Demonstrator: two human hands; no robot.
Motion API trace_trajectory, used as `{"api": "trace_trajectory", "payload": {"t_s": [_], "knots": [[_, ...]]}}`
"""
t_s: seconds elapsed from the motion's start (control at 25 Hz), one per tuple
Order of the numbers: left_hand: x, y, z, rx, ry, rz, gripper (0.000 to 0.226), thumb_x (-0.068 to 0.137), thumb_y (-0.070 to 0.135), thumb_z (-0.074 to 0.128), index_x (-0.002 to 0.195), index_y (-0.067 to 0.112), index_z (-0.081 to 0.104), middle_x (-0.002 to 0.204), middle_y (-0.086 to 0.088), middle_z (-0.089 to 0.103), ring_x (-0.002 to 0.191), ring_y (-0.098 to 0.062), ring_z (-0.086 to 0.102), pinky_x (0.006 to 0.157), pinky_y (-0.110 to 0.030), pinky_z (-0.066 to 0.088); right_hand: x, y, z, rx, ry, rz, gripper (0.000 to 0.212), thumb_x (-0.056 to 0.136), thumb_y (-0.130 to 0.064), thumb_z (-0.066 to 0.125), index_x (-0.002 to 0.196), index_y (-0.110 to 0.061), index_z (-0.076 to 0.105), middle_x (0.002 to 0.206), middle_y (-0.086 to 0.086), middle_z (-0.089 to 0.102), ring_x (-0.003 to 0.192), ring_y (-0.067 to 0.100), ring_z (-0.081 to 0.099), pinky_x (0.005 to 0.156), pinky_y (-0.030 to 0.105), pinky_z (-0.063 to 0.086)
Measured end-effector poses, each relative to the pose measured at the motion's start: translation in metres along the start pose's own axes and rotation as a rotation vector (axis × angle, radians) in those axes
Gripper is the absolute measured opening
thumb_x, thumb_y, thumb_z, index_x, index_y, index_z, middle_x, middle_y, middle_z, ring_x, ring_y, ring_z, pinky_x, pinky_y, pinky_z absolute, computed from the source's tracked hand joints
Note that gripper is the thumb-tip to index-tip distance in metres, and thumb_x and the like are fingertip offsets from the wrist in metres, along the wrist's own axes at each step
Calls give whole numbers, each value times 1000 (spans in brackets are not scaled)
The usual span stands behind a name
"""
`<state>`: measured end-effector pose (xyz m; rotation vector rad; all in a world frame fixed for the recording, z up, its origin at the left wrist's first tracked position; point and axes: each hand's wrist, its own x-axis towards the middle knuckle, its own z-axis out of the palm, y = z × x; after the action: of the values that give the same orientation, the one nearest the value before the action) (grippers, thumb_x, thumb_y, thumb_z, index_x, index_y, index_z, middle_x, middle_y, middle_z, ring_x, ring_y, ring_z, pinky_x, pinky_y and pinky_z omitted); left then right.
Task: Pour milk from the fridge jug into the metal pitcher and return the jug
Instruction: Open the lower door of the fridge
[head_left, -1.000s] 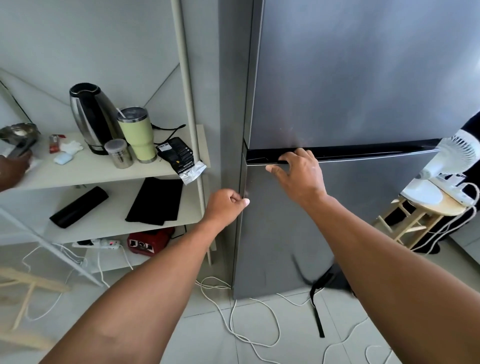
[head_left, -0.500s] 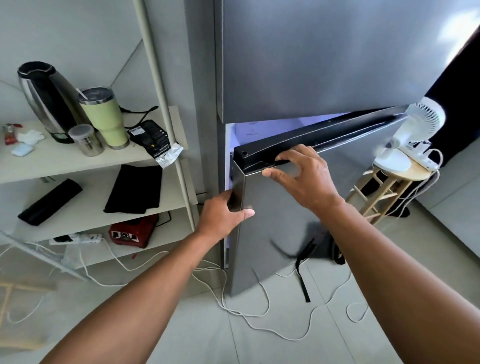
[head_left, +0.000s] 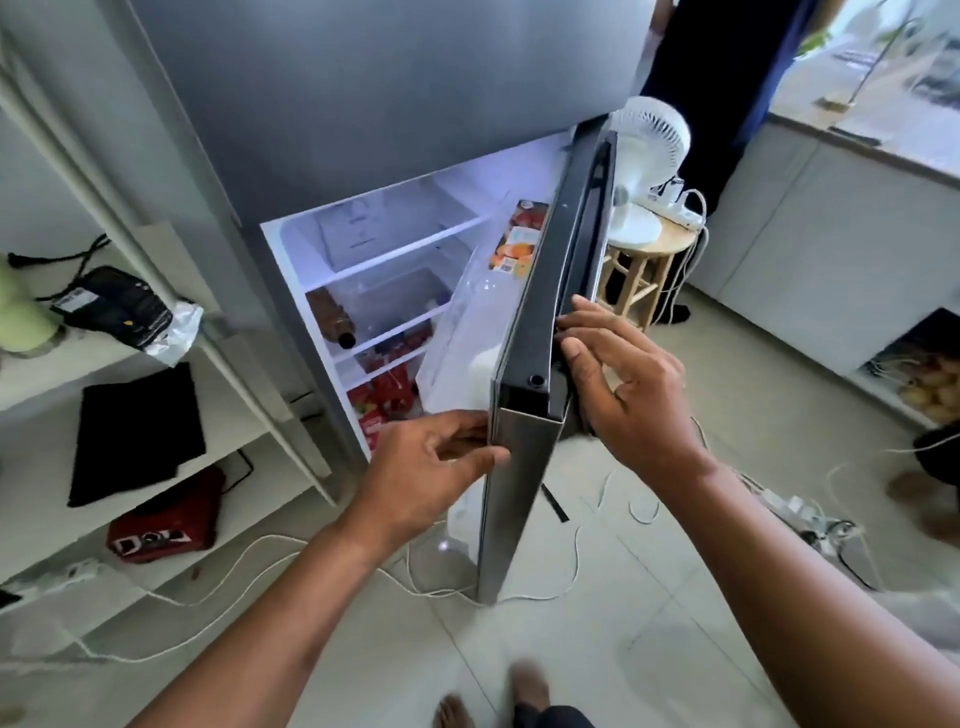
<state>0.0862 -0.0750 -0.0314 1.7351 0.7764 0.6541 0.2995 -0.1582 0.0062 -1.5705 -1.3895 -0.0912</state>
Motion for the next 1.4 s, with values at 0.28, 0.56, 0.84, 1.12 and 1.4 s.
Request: {"api": "trace_trajectory", "payload": {"t_s": [0.28,0.56,0.84,1.12,1.4], "knots": [[37,89,73,265,-89,558,32,93,13,73,125,15,72,121,4,75,110,-4,70,97,-20,54,-55,14,-95,90,223,423,23,100,-6,59,112,-6,79,126,1,75,120,10,70,104,40,57],[121,117,169,563,-261,770,45,94,10,63,139,10,61,146,-6,60,138,-23,52,121,-41,36,-56,-13,-173,-407,295,424,21,95,-12,69,113,-16,80,107,-3,81,100,4,74,92,26,58],[188,148,252,894,-352,918,61,96,13,57,155,10,40,162,-11,40,152,-28,32,129,-43,13,-34,64,-205,-870,-49,556,70,95,-31,60,153,4,42,162,26,38,154,39,30,129,51,19],[228,168,319,998,-368,862,73,89,7,49,158,2,27,165,-18,30,155,-32,23,129,-44,12,7,131,-249,-979,-153,718,79,99,-34,51,161,1,17,171,23,15,160,35,9,131,47,7],[250,163,328,1023,-412,964,77,87,16,51,158,0,24,165,-22,29,154,-35,24,127,-46,21,19,137,-256,-919,-110,813,91,98,-39,57,163,-1,6,173,20,0,161,32,-5,131,44,5]]}}
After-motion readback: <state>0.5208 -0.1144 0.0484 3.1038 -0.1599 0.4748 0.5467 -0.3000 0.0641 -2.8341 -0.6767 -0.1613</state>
